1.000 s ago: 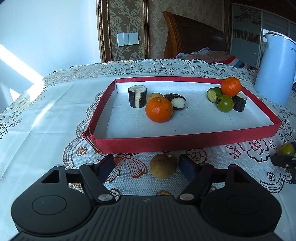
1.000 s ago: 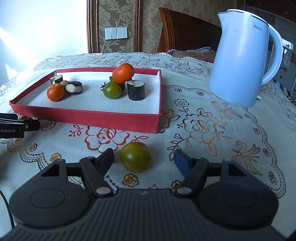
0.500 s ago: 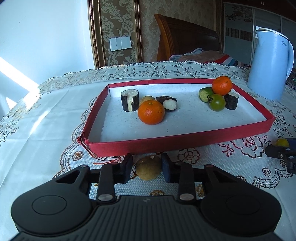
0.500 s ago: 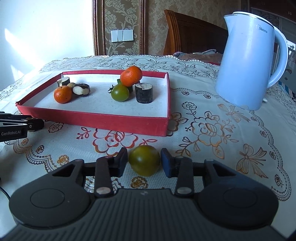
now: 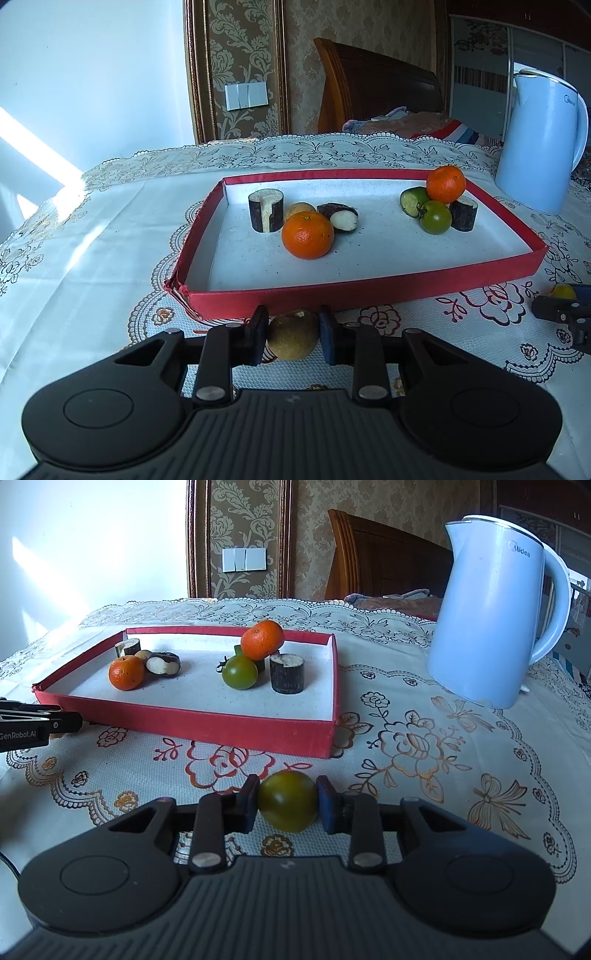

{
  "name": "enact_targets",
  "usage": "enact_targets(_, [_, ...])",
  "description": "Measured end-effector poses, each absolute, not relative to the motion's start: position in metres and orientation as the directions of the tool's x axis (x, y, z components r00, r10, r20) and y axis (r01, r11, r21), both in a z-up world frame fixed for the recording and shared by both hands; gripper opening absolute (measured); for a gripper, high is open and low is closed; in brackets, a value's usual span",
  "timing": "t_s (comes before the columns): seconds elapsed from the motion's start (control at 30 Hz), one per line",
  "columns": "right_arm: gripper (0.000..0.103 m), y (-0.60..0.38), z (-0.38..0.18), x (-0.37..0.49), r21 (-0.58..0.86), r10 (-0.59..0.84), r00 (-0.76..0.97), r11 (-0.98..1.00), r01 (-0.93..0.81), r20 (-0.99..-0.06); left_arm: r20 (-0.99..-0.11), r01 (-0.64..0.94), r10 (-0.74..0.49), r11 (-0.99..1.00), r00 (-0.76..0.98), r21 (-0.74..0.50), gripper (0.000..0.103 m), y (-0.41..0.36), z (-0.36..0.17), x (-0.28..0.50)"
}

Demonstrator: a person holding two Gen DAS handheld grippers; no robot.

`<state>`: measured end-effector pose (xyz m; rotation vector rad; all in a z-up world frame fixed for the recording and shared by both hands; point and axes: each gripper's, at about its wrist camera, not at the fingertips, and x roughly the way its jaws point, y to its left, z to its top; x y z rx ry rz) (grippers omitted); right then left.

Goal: Organize fruits
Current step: 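Close the left gripper on the brown fruit while the right grasps the green tomato, then carry the brown fruit with the left gripper while the right carries the tomato into the tray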

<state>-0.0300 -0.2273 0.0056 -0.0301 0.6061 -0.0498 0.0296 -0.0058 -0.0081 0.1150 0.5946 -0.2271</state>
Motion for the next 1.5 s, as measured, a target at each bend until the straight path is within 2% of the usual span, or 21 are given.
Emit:
enact_targets(0.33, [0.031,-0.230,0.036,-0.040,-0.017,-0.055,0.880,0.998,0.053,-0.471,-0.469,0.271,-0.246,0.963,0.848,-0.015,0.028,0.003,0.011,0.016])
enact_targets(0.47, [0.031,-0.226,0.049,-0.031,-0.033,-0.062,0.892,0.998,0.053,-0.449,-0.465,0.264,-0.250,0.964,0.849,-0.036,0.028,0.005,0.022,0.019])
enact_targets(0.7, [0.031,-0.219,0.058,0.012,-0.013,-0.064,0.889,0.998,0.065,-0.453,-0.467,0.234,-0.221,0.972,0.856,-0.031,0.028,-0.001,0.042,0.043])
enact_targets(0.87, [0.031,-0.211,0.047,0.045,-0.017,-0.069,0.864,0.997,0.070,-0.499,-0.535,0.211,-0.217,0.975,0.816,-0.073,0.028,-0.011,0.031,0.077])
enact_targets(1.03, [0.031,-0.207,0.031,0.067,-0.020,-0.077,0.840,0.997,0.079,-0.538,-0.572,0.190,-0.189,0.980,0.798,-0.058,0.028,-0.020,0.015,0.096])
enact_targets(1.33, [0.031,-0.201,0.023,0.090,-0.042,-0.106,0.831,0.994,0.100,-0.547,-0.544,0.183,-0.165,0.983,0.822,-0.021,0.028,-0.032,0.013,0.107])
enact_targets(1.5, [0.031,-0.204,0.020,0.096,-0.036,-0.118,0.827,0.992,0.118,-0.549,-0.556,0.206,-0.194,0.978,0.808,-0.041,0.029,-0.031,0.008,0.102])
